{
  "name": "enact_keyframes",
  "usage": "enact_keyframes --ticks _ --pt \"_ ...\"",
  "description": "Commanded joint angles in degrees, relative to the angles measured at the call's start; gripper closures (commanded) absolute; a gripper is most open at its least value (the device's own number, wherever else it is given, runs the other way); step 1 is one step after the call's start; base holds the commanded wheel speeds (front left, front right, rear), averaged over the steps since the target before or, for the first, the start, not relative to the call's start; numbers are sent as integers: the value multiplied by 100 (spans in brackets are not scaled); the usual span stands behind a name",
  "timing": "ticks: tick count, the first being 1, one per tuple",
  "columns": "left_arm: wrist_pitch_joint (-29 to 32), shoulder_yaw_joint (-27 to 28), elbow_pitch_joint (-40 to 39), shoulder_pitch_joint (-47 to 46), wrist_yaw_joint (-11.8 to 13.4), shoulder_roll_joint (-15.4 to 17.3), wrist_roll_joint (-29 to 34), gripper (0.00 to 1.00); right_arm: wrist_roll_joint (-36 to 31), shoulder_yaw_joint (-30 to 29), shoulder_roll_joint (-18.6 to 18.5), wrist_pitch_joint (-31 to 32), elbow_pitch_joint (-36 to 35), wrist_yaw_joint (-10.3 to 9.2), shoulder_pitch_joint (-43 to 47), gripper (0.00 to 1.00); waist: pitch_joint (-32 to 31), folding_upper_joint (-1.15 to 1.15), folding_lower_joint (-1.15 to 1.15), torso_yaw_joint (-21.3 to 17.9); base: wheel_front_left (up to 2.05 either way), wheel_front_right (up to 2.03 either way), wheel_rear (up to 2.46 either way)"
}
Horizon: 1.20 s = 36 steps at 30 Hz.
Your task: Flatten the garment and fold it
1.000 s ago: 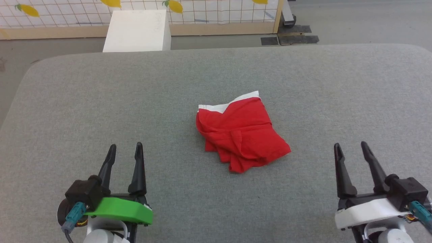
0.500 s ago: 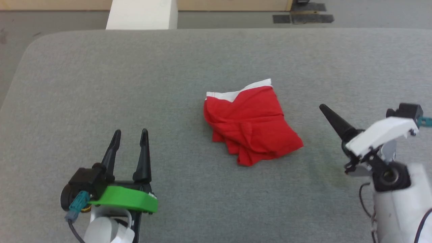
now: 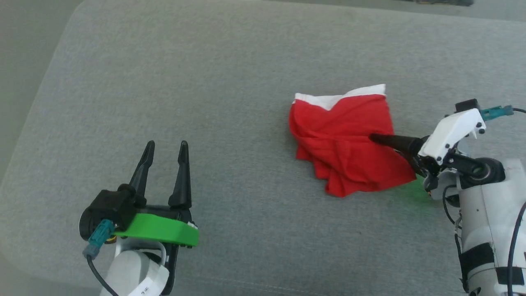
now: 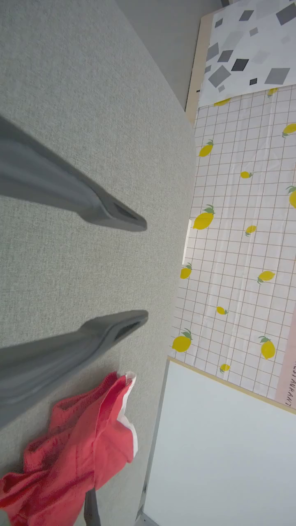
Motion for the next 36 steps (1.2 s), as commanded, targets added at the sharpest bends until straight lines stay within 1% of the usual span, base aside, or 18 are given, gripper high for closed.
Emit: enact_keyframes --ticks 1,3,5,6,7,8,9,10,15,17,20,22,24,29,33,36 --pt "-22 -2 -11 -95 -40 -7 -39 0 -24 -12 17 126 51 -6 -109 0 141 0 0 184 0 0 0" --pt "-22 -12 -4 -105 -40 -7 -50 0 108 82 20 322 105 -6 -165 0 146 0 0 232 0 0 0" --pt "-22 -16 2 -107 -40 -7 -55 0 300 299 21 451 85 -6 -178 0 141 0 0 261 0 0 0" --pt "-22 -16 6 -104 -40 -7 -55 0 432 428 22 510 61 -6 -161 11 131 0 0 268 0 0 0" --pt "-22 -12 8 -99 -40 -7 -55 0 503 540 22 537 20 -6 -136 30 122 0 0 269 0 0 0" --pt "-22 -5 10 -90 -40 -7 -53 0 548 660 22 525 -43 -6 -90 67 106 0 0 263 0 0 0" --pt "-22 1 11 -84 -40 -7 -53 0 560 748 22 500 -99 -6 -49 80 90 0 0 256 0 0 0" --pt "-22 6 14 -78 -38 -7 -50 0 548 857 22 460 -190 -6 3 100 72 0 0 240 0 0 0" --pt "-22 32 2 -62 -21 -7 -48 0 185 1176 23 224 -626 -6 207 100 6 0 0 81 0 0 0" --pt "-22 52 -5 -51 -18 -7 -46 0 -126 1386 -3 134 -864 -6 265 100 -10 0 0 -33 0 0 0" --pt "-22 91 -16 -36 -19 -7 -16 0 -820 1906 -213 -49 -1299 -6 370 100 -20 0 0 -271 0 0 0" --pt "-22 120 -20 -25 -21 -7 23 0 -1188 2202 -352 -123 -1555 -6 425 100 -31 0 0 -481 0 0 0" --pt "-22 145 -23 -23 -23 -7 60 0 -1401 2377 -445 -142 -1729 -6 449 100 -32 0 0 -675 0 0 0" --pt "-22 181 -54 -54 -32 -5 224 0 -2126 2912 -884 -220 -2147 -6 487 100 31 0 0 -1333 0 0 0" --pt "-22 134 -91 -134 -37 64 335 0 -2717 3304 -1259 -416 -2229 -6 424 100 173 0 0 -1858 0 0 0" --pt "-22 -33 -123 -227 -38 181 386 0 -3110 3440 -1436 -648 -2159 -6 314 100 319 0 0 -2189 0 0 0"
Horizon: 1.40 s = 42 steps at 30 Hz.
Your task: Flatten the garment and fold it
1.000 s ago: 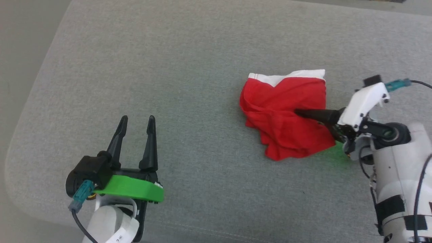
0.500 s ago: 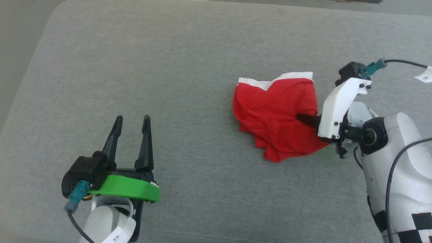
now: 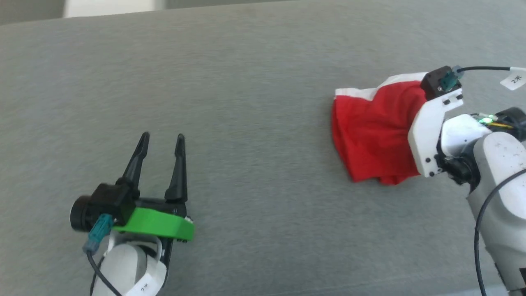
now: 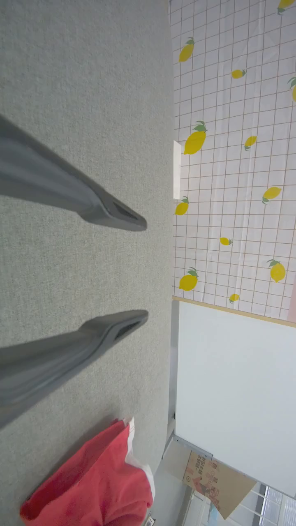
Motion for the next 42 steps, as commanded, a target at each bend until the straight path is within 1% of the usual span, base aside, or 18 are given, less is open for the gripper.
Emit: enact_keyframes --ticks 1,7,12,19,24,29,31,32,38,42 --pt "-22 -80 -47 -166 -39 107 43 0 -195 23 -67 -154 63 -9 -119 100 331 0 0 -784 0 0 0" --pt "-22 -310 -152 -454 -40 437 84 0 -886 -145 -149 -983 607 -9 -549 100 733 0 0 -1279 0 0 0" --pt "-22 -426 -259 -663 -40 688 130 0 -1399 -436 -176 -1643 1168 -9 -908 100 1091 0 0 -1461 0 0 0" --pt "68 -481 -389 -787 -40 981 138 0 -2312 -1212 -265 -2511 1772 -9 -1247 100 1409 0 0 -1423 0 0 0" --pt "167 -460 -513 -766 -30 1096 130 0 -2840 -1773 -339 -3052 2093 -9 -1433 100 1516 0 0 -1289 0 0 0" --pt "192 -429 -581 -704 5 1142 89 0 -3226 -2288 -248 -3514 2394 -9 -1575 100 1484 0 0 -1196 0 0 0" --pt "179 -441 -563 -680 17 1125 68 0 -3382 -2423 -224 -3617 2527 -9 -1584 65 1416 0 0 -1152 0 0 0" --pt "166 -446 -543 -672 25 1106 53 0 -3430 -2505 -208 -3671 2600 -9 -1587 0 1368 0 0 -1129 0 0 0" --pt "58 -541 -334 -648 52 897 -37 0 -3645 -2780 -274 -4134 2784 -9 -1484 0 968 0 0 -931 0 0 0" --pt "2 -513 -139 -556 86 735 -130 0 -3390 -2961 -149 -4699 2708 -9 -1360 0 603 0 0 -786 0 0 0"
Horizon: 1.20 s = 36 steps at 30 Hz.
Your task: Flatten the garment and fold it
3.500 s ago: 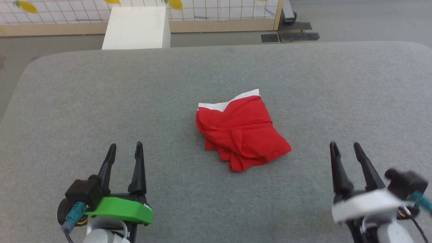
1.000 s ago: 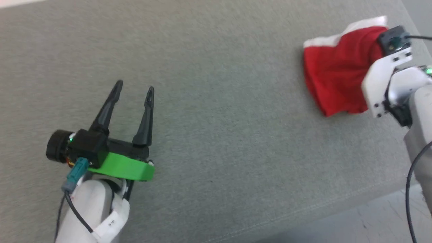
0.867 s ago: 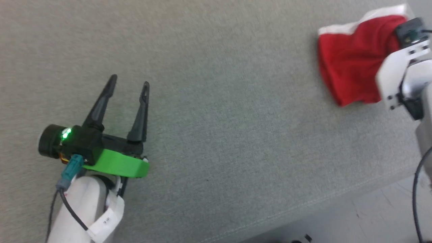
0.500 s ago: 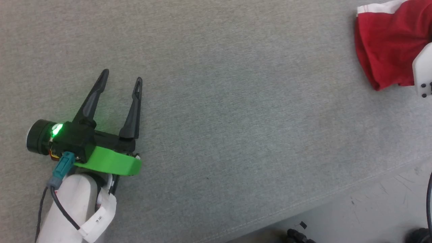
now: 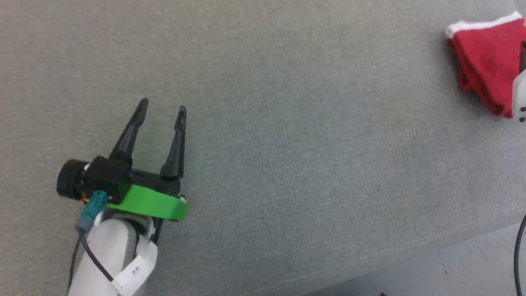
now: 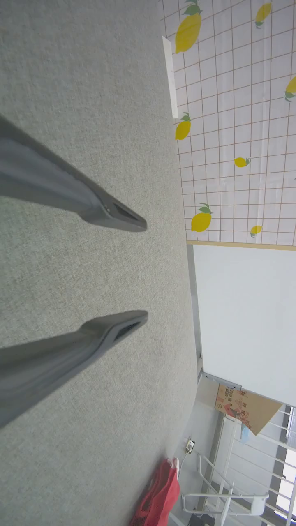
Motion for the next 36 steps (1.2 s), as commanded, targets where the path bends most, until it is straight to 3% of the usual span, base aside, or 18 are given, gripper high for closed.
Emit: enact_keyframes --ticks 1,9,18,25,36 --pt "-42 33 78 101 33 -52 -91 0 165 -69 121 -190 -56 -10 120 0 -410 0 0 222 0 0 0" --pt "-57 216 380 471 30 -472 -260 0 1030 81 641 -1226 -818 -10 868 0 -1217 0 0 642 0 0 0" --pt "-58 404 585 830 -19 -786 -361 0 2098 713 1032 -1448 -2915 -10 2683 0 -1875 0 0 1203 0 0 0" --pt "-58 475 610 1046 -50 -862 -374 0 2286 748 1423 -1462 -4296 -10 4119 0 -2143 0 0 1503 0 0 0" --pt "-59 417 605 1328 -80 -887 -365 0 2186 750 1642 -1466 -4993 -10 5336 0 -2290 0 0 1593 0 0 0"
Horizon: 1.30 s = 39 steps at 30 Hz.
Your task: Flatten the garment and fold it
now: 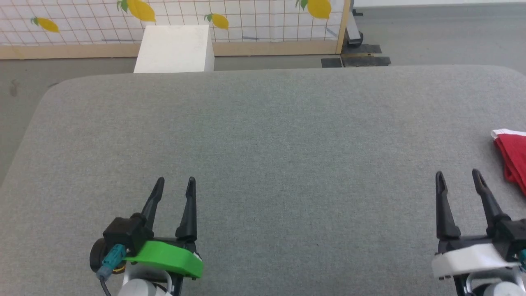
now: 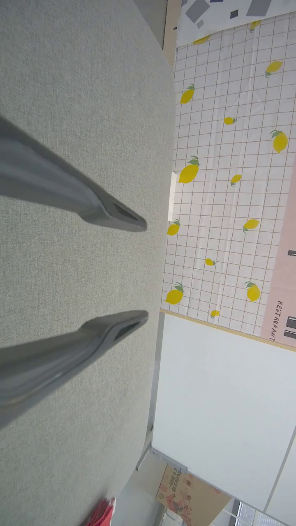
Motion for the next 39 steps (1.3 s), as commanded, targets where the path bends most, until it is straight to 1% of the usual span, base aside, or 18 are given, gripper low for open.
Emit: enact_keyframes --ticks 1,9,20,39 --pt "-21 -34 -1 95 -24 -26 -60 0 66 -6 18 -32 -24 -9 138 0 -34 0 1 39 0 0 0" --pt "-21 -92 40 164 -22 -27 -118 0 187 78 20 -32 -26 -9 366 0 -55 0 1 122 0 0 0" --pt "-21 -119 54 165 21 -28 -191 0 277 146 21 -32 -97 -9 379 0 11 0 1 179 0 0 0" --pt "-22 -48 36 167 22 -28 -203 0 390 187 21 -32 -143 -9 379 0 100 0 1 191 0 0 0"
